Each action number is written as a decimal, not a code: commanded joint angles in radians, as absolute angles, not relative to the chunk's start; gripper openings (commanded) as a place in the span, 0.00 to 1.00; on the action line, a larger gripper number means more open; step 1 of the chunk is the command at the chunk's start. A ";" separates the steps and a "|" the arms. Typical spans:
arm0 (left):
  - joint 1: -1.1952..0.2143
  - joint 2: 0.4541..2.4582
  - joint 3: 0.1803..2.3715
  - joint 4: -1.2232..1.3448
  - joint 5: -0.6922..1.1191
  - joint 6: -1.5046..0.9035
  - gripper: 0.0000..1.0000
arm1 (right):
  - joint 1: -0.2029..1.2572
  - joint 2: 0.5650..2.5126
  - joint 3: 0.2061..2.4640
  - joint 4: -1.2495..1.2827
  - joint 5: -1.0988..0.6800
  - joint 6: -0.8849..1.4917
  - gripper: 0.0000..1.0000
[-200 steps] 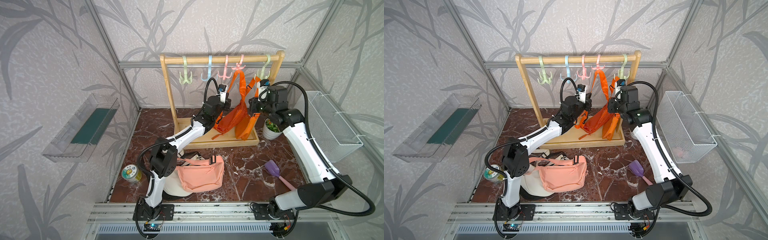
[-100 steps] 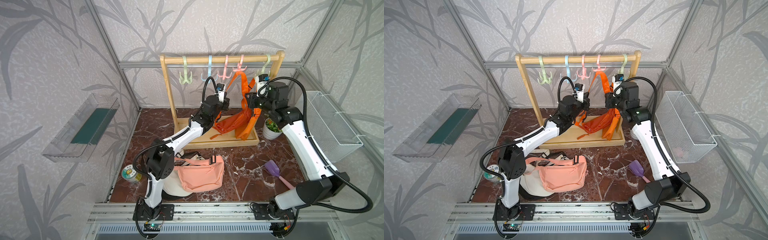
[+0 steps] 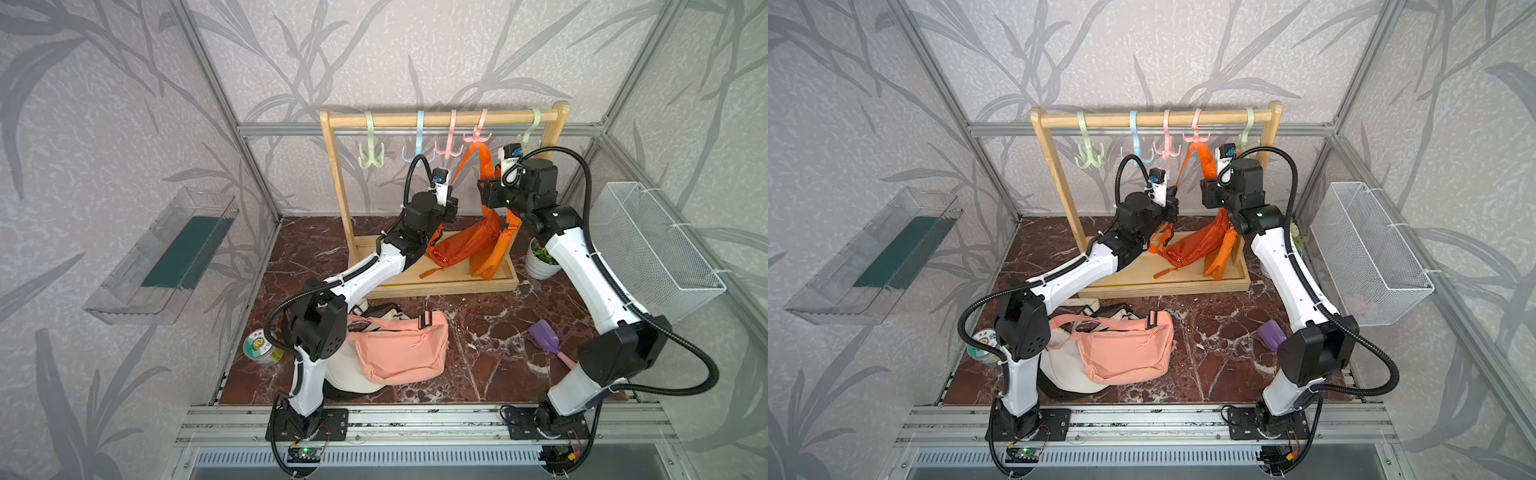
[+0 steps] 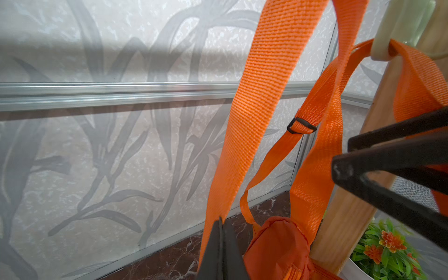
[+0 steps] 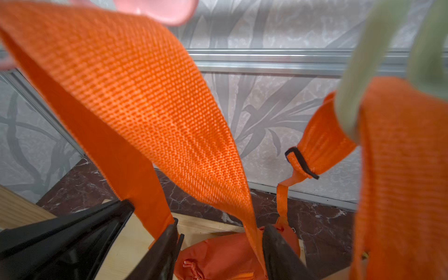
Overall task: Take the bag off the hook
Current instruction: Pick up the bag from the hook.
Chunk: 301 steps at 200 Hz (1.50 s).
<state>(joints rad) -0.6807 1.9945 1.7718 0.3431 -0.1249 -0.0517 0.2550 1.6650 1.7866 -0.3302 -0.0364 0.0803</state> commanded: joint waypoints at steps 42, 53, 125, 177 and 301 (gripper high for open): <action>-0.684 1.939 1.775 0.331 -0.117 -0.028 0.00 | 0.253 1.735 1.833 -0.224 -0.067 0.061 0.53; -0.684 1.938 1.775 0.330 -0.114 -0.025 0.00 | 0.253 1.742 1.836 -0.215 -0.102 0.068 0.45; -0.683 1.931 1.786 0.322 -0.112 -0.020 0.00 | 0.253 1.712 1.827 -0.196 -0.087 0.098 0.00; -0.683 1.912 1.771 0.324 -0.116 -0.019 0.00 | 0.253 1.672 1.830 -0.201 -0.082 0.104 0.00; -0.686 1.783 1.707 0.323 -0.101 -0.031 0.00 | 0.253 1.570 1.851 -0.235 -0.090 0.183 0.00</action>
<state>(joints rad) -0.6807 1.8622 1.7401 0.3027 -0.1116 -0.0338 0.2550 1.6485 1.8221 -0.2459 -0.0872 0.1501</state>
